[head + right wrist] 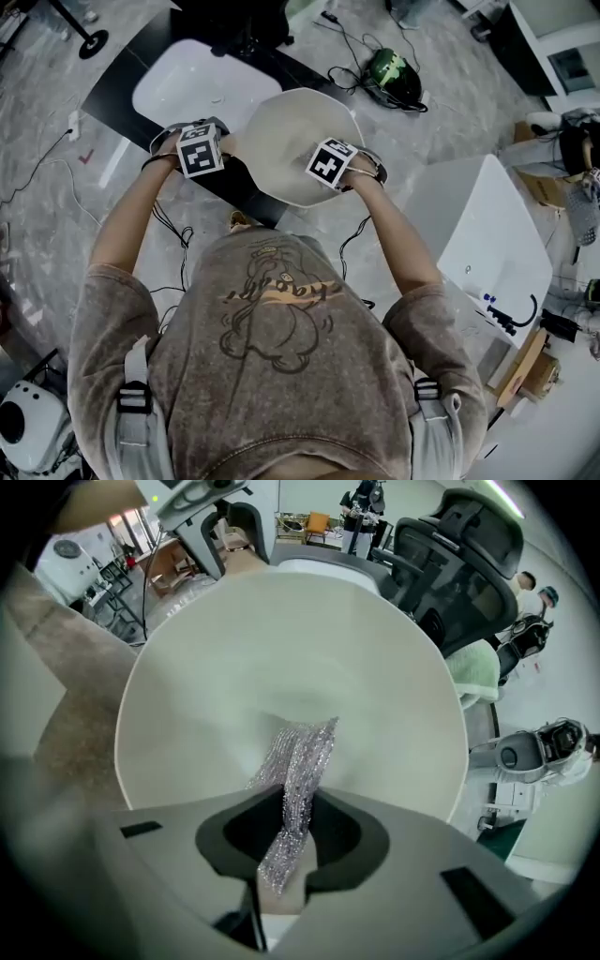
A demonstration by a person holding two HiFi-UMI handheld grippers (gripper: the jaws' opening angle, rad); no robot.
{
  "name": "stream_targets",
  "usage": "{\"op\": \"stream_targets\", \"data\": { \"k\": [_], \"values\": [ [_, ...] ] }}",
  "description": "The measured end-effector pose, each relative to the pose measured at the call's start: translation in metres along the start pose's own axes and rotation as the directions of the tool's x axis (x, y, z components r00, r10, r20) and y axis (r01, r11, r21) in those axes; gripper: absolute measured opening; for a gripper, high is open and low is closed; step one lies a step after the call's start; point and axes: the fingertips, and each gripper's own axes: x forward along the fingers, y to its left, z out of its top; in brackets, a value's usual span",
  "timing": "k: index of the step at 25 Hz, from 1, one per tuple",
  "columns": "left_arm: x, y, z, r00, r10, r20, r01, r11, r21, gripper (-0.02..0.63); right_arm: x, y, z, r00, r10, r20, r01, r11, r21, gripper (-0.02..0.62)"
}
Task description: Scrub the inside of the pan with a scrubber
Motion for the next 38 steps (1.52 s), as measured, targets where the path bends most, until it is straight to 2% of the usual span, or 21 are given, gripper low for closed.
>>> {"op": "stream_targets", "data": {
  "k": [4, 11, 17, 21, 23, 26, 29, 35, 38],
  "values": [
    [-0.001, 0.0, 0.002, 1.0, 0.011, -0.003, -0.011, 1.0, 0.001, 0.236, 0.0, 0.02, 0.007, 0.998, 0.059, 0.012, -0.059, 0.998, 0.015, 0.094],
    [0.0, -0.001, 0.002, 1.0, 0.015, -0.013, -0.015, 1.0, -0.001, 0.236, 0.011, 0.045, 0.042, 0.984, 0.142, 0.112, -0.145, 0.989, 0.02, 0.094],
    [0.002, 0.0, 0.003, 1.0, 0.021, -0.023, -0.021, 1.0, -0.005, 0.236, 0.015, 0.043, 0.061, 0.985, 0.123, 0.125, -0.131, 0.989, 0.065, 0.094],
    [0.001, 0.0, 0.003, 0.999, 0.033, -0.017, -0.033, 0.999, 0.0, 0.236, 0.011, 0.041, 0.092, 0.954, 0.145, 0.264, -0.179, 0.978, 0.111, 0.094],
    [0.0, 0.001, 0.002, 0.999, 0.035, -0.016, -0.035, 0.999, 0.001, 0.236, 0.007, 0.032, 0.098, 0.953, 0.127, 0.276, -0.171, 0.975, 0.141, 0.094],
    [0.001, 0.001, 0.002, 0.999, 0.035, -0.015, -0.035, 0.999, 0.004, 0.236, 0.001, 0.021, 0.122, 0.927, 0.114, 0.358, -0.179, 0.972, 0.154, 0.094],
    [0.001, 0.0, 0.002, 0.999, 0.035, -0.014, -0.035, 0.999, 0.008, 0.236, -0.002, 0.006, 0.136, 0.918, 0.084, 0.388, -0.163, 0.971, 0.176, 0.094],
    [0.001, -0.001, 0.002, 0.999, 0.036, -0.002, -0.036, 0.999, 0.01, 0.236, 0.011, -0.014, 0.136, 0.959, 0.022, 0.284, -0.075, 0.981, 0.178, 0.1],
    [0.001, -0.001, 0.001, 0.999, 0.035, 0.008, -0.035, 0.999, 0.013, 0.236, 0.019, -0.024, 0.143, 0.958, -0.016, 0.286, -0.044, 0.978, 0.204, 0.101]
  ]
}}
